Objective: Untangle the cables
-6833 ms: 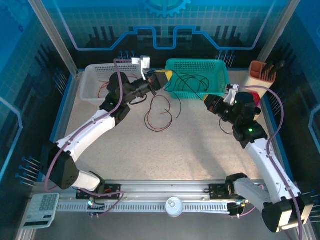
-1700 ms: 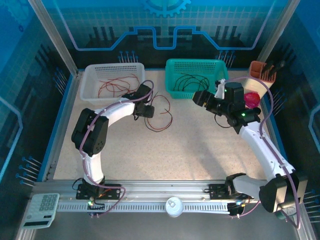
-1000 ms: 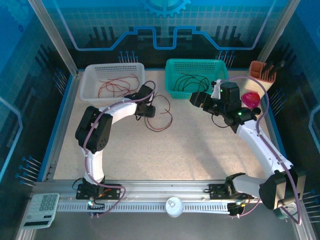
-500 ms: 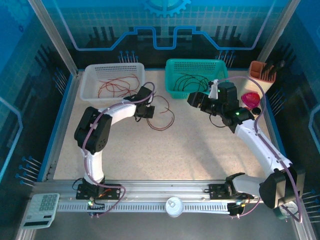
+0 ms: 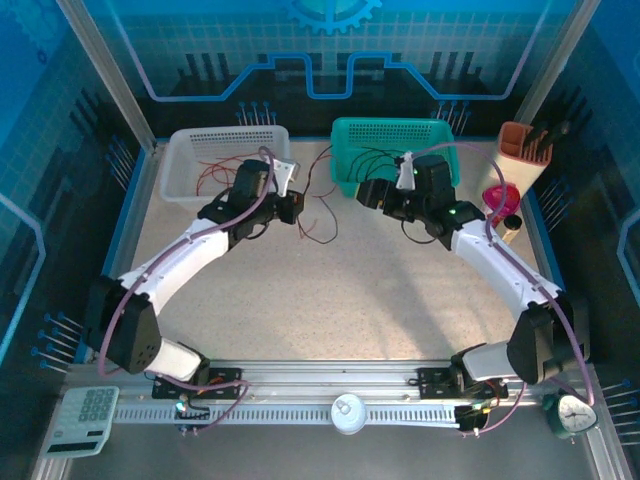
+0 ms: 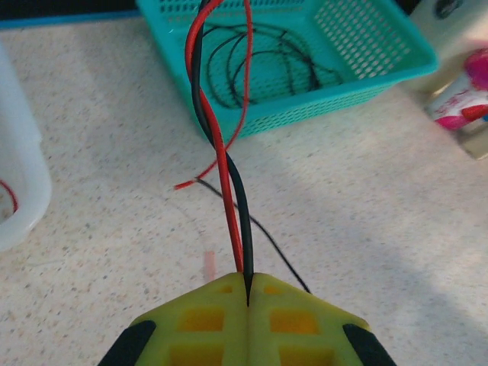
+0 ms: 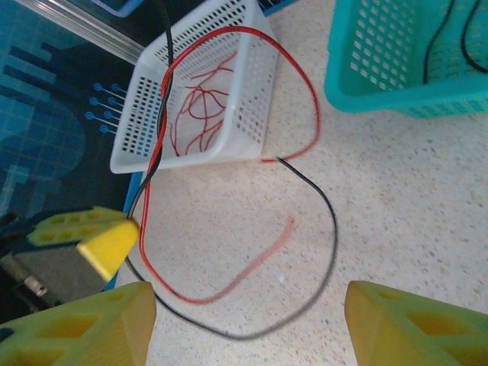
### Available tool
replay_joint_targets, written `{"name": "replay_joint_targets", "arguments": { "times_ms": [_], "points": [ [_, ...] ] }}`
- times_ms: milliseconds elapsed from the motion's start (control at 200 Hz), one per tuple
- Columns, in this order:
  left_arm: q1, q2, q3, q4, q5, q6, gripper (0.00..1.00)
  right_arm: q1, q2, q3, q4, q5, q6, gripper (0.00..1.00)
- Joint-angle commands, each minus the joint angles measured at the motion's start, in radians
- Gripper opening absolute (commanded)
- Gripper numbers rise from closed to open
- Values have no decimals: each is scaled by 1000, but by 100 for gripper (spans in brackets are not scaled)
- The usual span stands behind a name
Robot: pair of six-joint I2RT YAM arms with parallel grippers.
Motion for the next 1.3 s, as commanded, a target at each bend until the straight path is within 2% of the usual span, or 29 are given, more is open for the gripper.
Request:
{"name": "replay_joint_targets", "arguments": {
  "times_ms": [0,440,690,750,855,930,950,1000,1095,1160,1220,1295],
  "points": [
    [-16,-47,-14,9,80,11,0,12,0,53,65,-13,4,68],
    [-98,-143,10,-10,122,-9,0,11,83,238,112,9,10,69],
    [-132,-177,27,-20,125,-8,0,9,148,316,117,21,15,67],
    [-139,-182,31,-18,125,-9,0,10,158,320,123,16,19,59],
    [-145,-188,33,-15,123,-14,0,10,166,316,139,-6,29,34],
    [-149,-191,32,-8,120,-19,0,13,162,297,151,-9,37,32],
    [-150,-192,31,-6,120,-20,0,13,160,291,155,-10,38,26],
    [-152,-192,31,-3,122,-22,0,11,157,280,167,-17,39,0],
    [-153,-195,30,3,121,-32,0,9,149,281,163,-24,36,0],
    [-153,-202,26,6,108,-36,20,3,140,295,152,-28,28,0],
    [-152,-215,18,14,86,-41,48,-3,131,311,142,-42,24,0],
    [-148,-240,6,27,54,-43,65,-12,119,339,123,-64,14,0]
  ]
}}
